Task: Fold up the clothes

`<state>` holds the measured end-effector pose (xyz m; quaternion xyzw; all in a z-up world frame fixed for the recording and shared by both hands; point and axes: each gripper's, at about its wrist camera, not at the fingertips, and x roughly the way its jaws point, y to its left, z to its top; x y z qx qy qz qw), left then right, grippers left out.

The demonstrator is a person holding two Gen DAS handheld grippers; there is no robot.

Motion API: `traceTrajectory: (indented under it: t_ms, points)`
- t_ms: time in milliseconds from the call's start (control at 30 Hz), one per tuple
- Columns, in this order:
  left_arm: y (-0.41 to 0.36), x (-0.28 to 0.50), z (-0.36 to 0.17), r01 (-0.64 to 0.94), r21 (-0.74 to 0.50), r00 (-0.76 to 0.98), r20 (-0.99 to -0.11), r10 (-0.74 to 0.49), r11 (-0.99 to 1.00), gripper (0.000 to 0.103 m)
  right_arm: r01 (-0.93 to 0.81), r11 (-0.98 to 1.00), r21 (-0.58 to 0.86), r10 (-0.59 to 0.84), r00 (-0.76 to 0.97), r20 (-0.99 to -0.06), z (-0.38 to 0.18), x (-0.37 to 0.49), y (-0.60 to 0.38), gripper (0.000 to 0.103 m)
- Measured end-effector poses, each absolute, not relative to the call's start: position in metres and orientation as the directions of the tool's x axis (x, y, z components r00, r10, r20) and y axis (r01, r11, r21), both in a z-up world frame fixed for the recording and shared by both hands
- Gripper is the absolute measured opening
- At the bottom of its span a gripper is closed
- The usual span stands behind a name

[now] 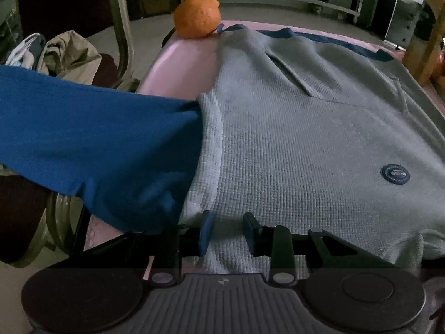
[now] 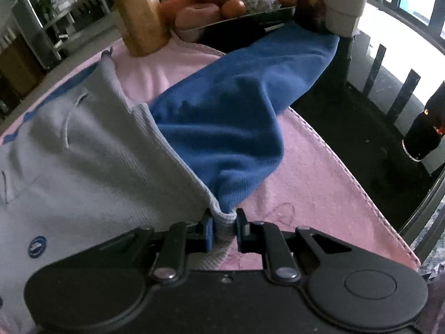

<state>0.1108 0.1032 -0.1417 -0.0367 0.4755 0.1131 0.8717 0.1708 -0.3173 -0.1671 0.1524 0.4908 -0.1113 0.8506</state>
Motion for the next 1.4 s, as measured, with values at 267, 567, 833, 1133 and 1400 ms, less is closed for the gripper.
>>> traceTrajectory:
  t_ms: [267,567,833,1133,1400]
  points:
    - [0.100,0.093,-0.134,-0.177,0.003,0.580,-0.808,0.107,0.984,0.032,0.243,0.935,0.260,0.063,0.605,-0.794,-0.138,0.141,-0.311,0.025]
    - [0.086,0.103,-0.155,-0.167,0.230,0.477,-0.832,0.283,0.959,0.025,0.263,0.940,0.216,0.066,0.483,-0.873,-0.164,0.163,-0.301,0.018]
    - [0.103,0.099,-0.100,-0.192,0.135,0.644,-0.730,0.228,0.972,0.032,0.243,0.922,0.300,0.120,0.560,-0.820,-0.138,0.157,-0.306,0.018]
    - [0.133,0.198,-0.054,-0.234,0.083,0.741,-0.630,0.233,0.969,0.031,0.026,0.895,0.445,0.295,0.713,-0.636,-0.044,0.232,-0.268,0.039]
    - [0.141,0.308,-0.139,-0.184,0.145,0.647,-0.727,0.231,0.972,0.021,0.067,0.928,0.365,0.216,0.704,-0.677,-0.098,0.358,-0.248,0.039]
